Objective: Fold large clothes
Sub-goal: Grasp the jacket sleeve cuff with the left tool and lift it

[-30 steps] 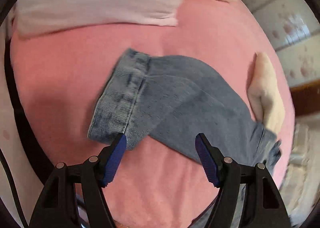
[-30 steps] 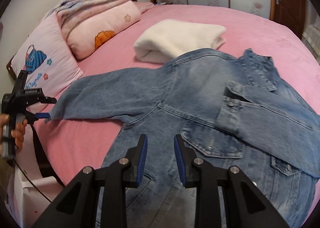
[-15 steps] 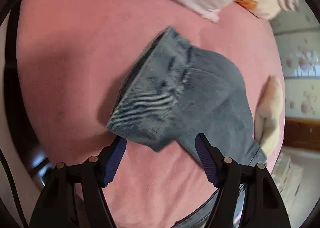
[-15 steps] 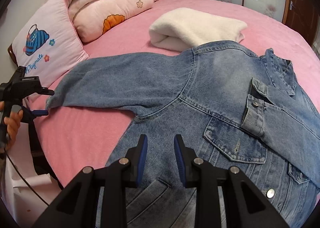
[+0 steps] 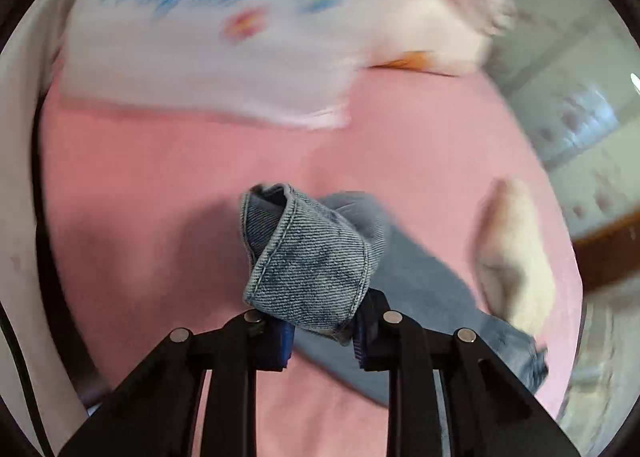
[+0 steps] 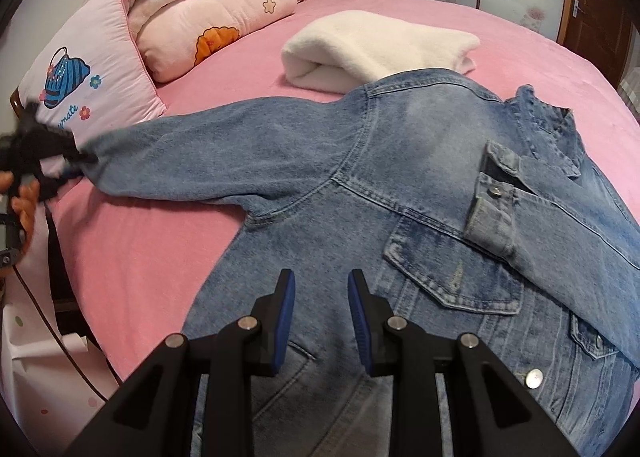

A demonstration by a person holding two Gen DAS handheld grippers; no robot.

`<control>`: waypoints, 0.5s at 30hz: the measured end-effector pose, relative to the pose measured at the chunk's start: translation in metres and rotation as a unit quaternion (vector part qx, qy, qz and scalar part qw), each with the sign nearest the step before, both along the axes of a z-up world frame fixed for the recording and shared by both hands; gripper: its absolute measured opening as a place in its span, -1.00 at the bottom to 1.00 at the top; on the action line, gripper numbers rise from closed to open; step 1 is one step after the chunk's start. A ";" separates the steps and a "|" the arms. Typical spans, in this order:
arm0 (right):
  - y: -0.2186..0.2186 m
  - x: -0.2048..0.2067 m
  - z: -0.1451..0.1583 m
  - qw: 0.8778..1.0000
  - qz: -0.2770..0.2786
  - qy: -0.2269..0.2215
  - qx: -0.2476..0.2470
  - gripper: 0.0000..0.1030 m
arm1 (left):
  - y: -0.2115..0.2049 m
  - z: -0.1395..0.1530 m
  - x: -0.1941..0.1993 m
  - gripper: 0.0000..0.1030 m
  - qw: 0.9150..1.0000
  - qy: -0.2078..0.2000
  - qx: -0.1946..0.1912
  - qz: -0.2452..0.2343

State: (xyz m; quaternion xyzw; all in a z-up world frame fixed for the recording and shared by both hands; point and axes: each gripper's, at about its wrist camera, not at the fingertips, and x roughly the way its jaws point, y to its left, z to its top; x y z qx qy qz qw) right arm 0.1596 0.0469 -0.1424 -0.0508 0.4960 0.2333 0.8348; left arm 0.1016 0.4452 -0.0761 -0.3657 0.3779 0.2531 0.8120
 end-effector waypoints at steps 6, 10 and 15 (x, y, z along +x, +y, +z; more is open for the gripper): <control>-0.044 0.001 0.006 0.999 -0.046 -0.012 0.006 -0.47 | -0.142 0.046 0.049 -0.59 0.976 -0.042 0.078 -0.200; -0.095 0.003 0.012 0.994 -0.104 -0.016 0.020 -0.47 | -0.251 0.034 0.073 -0.59 0.945 -0.052 0.070 -0.315; -0.161 0.000 0.006 0.984 -0.175 -0.012 0.016 -0.47 | -0.367 -0.024 0.088 -0.53 0.904 -0.006 0.056 -0.425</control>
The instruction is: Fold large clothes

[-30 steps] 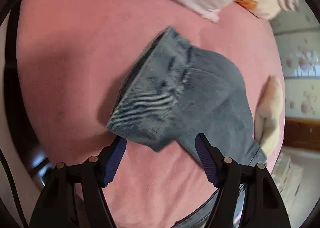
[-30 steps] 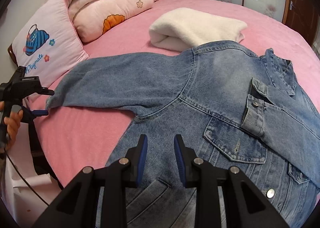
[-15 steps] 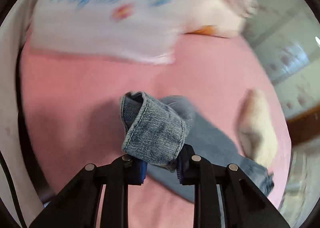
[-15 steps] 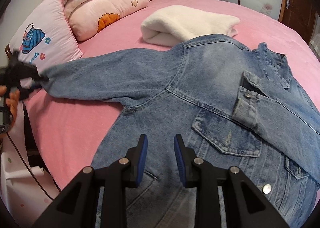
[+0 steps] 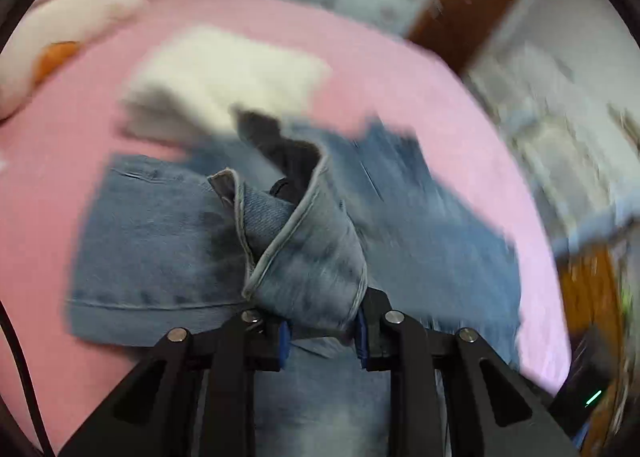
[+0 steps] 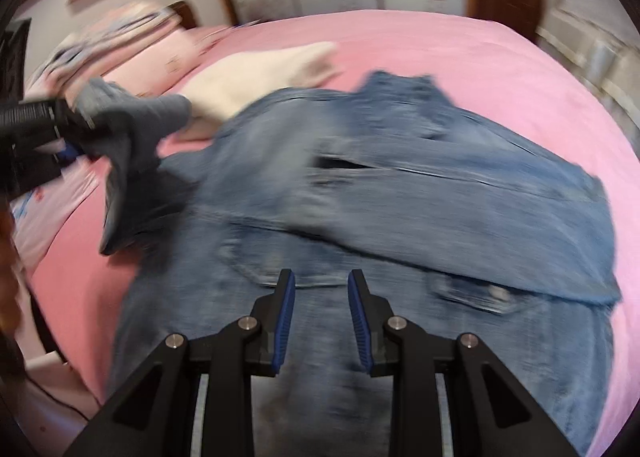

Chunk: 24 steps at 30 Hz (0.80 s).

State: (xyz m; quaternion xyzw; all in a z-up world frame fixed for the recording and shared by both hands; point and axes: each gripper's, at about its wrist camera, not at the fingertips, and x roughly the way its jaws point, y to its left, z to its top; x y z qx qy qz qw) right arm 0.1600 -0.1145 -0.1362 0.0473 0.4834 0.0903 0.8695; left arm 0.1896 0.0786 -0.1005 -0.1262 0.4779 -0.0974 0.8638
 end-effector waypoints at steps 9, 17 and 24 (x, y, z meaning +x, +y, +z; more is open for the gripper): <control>-0.049 -0.005 -0.025 0.999 -0.032 0.037 0.014 -0.47 | -0.032 -0.058 -0.033 0.09 0.998 0.055 -0.006 -0.035; -0.021 0.006 -0.021 0.996 0.000 0.042 0.079 -0.29 | 0.034 -0.029 -0.070 0.25 0.998 0.005 0.041 0.042; 0.014 0.011 -0.014 0.993 0.036 0.044 0.102 0.09 | 0.085 -0.051 -0.081 0.25 0.993 0.045 0.037 0.106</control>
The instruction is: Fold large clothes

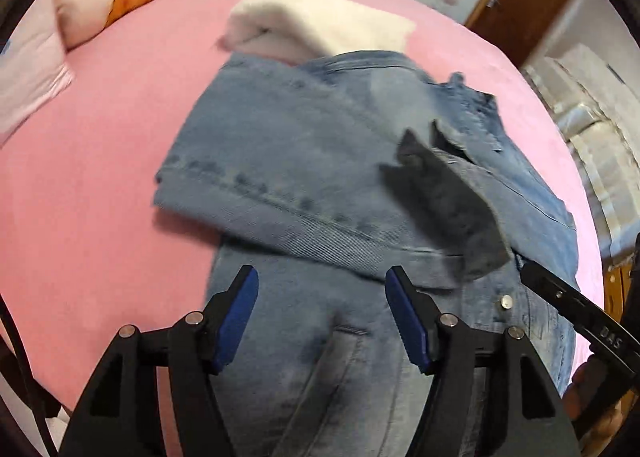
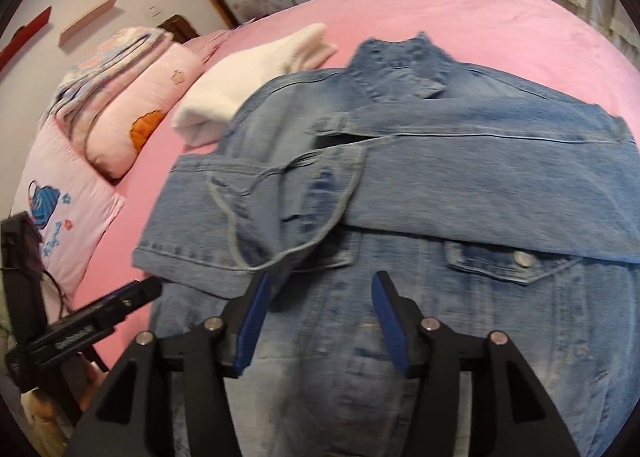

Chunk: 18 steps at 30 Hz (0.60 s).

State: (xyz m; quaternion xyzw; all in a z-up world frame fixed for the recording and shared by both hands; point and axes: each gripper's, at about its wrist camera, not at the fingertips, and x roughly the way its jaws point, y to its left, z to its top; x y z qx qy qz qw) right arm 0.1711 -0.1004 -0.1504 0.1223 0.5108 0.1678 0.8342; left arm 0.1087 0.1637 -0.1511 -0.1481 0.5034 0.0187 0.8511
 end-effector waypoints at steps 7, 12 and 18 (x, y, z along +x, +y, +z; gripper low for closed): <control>0.051 0.010 -0.010 0.997 0.048 0.024 -0.056 0.12 | 0.012 -0.012 -0.005 0.25 1.000 0.000 -0.024 0.011; 0.063 0.038 -0.022 0.996 0.020 0.069 -0.061 0.12 | 0.013 -0.015 -0.002 0.25 0.999 0.000 -0.032 0.012; 0.055 0.062 -0.028 0.991 -0.022 0.095 -0.087 0.12 | 0.025 -0.017 -0.004 0.25 0.999 -0.001 -0.042 0.024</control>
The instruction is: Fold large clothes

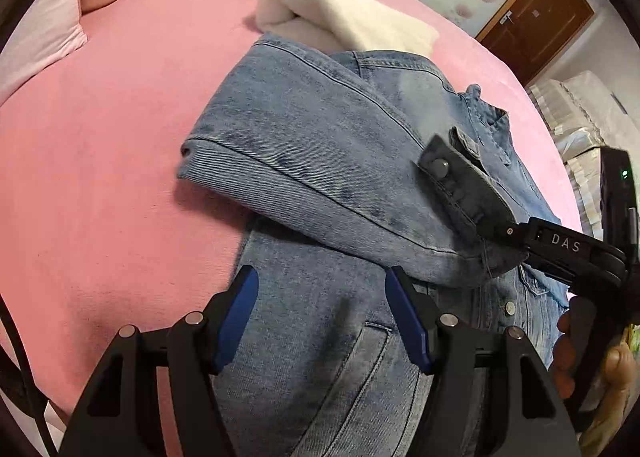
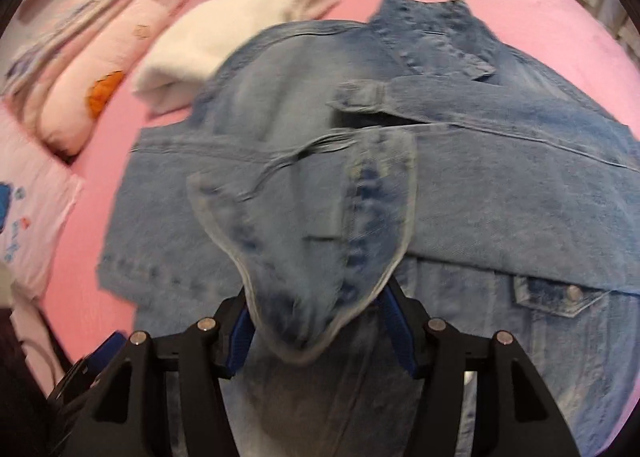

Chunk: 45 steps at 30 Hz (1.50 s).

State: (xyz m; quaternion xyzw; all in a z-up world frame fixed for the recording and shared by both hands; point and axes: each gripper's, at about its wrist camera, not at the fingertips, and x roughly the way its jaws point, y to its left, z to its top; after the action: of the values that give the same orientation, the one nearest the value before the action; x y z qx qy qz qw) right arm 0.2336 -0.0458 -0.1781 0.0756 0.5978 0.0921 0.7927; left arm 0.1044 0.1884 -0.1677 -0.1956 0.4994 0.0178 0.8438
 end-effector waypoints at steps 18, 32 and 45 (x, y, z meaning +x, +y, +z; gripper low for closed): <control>-0.071 -0.015 -0.029 0.989 -0.018 0.021 0.148 -0.34 | -0.010 -0.002 0.007 0.25 1.000 0.004 0.005 -0.015; -0.055 -0.001 -0.023 0.989 0.025 -0.038 0.138 -0.66 | -0.002 0.005 0.017 0.25 0.999 -0.003 0.043 -0.001; -0.054 -0.005 -0.008 0.993 0.028 -0.022 0.116 -0.76 | -0.004 0.008 0.025 0.25 0.998 -0.003 0.057 0.005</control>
State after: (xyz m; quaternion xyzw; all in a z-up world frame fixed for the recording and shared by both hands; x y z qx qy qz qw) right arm 0.2284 -0.0994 -0.1866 0.1485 0.5670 0.1848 0.7889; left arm 0.1289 0.1845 -0.1596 -0.1495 0.4944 0.0502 0.8548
